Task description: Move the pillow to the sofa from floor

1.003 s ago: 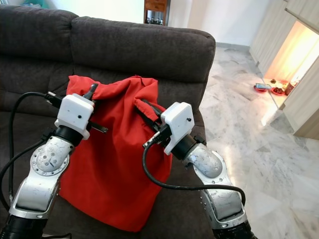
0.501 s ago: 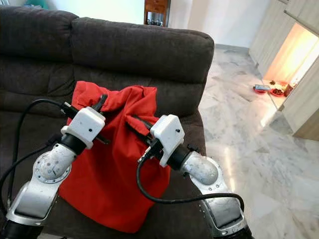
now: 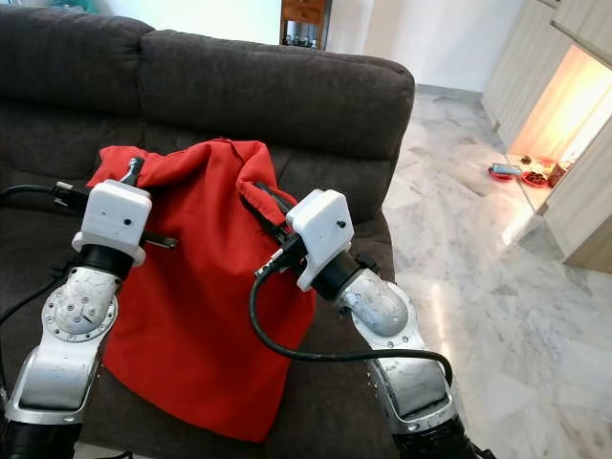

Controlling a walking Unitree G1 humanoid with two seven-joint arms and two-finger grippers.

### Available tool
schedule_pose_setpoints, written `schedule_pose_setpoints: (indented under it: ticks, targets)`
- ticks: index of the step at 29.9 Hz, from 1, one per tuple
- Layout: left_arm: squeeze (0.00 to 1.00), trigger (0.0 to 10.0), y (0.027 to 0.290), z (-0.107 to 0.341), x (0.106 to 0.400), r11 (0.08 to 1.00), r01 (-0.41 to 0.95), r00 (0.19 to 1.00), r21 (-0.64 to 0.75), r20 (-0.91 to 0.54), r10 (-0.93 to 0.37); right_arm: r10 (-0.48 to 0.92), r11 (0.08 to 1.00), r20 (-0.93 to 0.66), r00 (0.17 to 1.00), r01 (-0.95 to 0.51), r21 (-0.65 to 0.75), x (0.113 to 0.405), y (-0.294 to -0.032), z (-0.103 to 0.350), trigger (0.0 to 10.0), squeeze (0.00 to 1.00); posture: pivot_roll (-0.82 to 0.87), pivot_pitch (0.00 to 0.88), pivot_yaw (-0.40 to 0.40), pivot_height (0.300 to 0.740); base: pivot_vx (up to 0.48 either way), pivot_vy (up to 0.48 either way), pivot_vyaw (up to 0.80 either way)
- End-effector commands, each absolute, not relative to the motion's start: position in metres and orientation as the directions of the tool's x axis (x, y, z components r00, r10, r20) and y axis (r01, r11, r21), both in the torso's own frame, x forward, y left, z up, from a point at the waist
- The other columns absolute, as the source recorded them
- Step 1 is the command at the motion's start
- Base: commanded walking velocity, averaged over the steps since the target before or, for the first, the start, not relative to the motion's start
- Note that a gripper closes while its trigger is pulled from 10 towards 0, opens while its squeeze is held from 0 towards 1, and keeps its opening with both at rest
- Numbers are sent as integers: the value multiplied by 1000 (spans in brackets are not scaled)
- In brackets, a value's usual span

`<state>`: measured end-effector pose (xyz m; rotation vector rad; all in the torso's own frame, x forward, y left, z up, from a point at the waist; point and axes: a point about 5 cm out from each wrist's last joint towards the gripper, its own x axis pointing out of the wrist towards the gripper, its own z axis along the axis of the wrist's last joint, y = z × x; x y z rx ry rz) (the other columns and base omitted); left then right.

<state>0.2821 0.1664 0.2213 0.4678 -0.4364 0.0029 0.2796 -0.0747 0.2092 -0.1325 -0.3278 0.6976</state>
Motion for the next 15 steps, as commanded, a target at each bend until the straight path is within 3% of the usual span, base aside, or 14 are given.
schedule_pose_setpoints:
  ticks: [1,2,4,5,6,7,8,9,15]
  targets:
    - [0,10000,167,226,280,899,-119,899,421,430,-82,584,811,263,768,-539,-228,288,-86,212,10000,0,161,18,-130,740,0,0,0]
    - [129,10000,167,226,280,899,-123,899,421,431,-79,573,819,263,776,-527,-227,289,-87,213,10000,0,162,17,-132,740,0,0,0]
    - [1000,10000,167,227,280,902,-127,898,414,434,-73,560,827,262,786,-516,-221,292,-88,213,10000,0,163,17,-133,740,0,0,0]
    - [1000,10000,166,227,280,902,-125,896,413,437,-76,557,830,261,789,-517,-208,292,-89,213,10000,0,163,17,-133,740,0,0,0]
    - [1000,10000,165,227,280,903,-125,896,411,438,-76,554,832,262,790,-515,-204,293,-89,213,10000,392,163,16,-135,740,0,0,0]
    - [1000,10000,165,227,280,903,-125,896,411,438,-76,554,832,262,790,-515,-204,293,-89,213,10000,392,163,16,-135,740,0,0,0]
    - [1000,10000,165,228,280,904,-124,895,410,439,-76,553,833,264,791,-515,-202,293,-89,213,10000,812,163,16,-135,740,0,0,0]
    - [1000,10000,165,228,280,904,-124,895,408,441,-76,552,833,265,790,-515,-202,293,-89,213,10000,1000,163,17,-135,740,0,0,0]
    - [1000,10000,165,229,280,905,-125,892,406,445,-77,545,838,272,793,-510,-193,294,-89,214,10000,1000,164,16,-135,740,0,0,0]
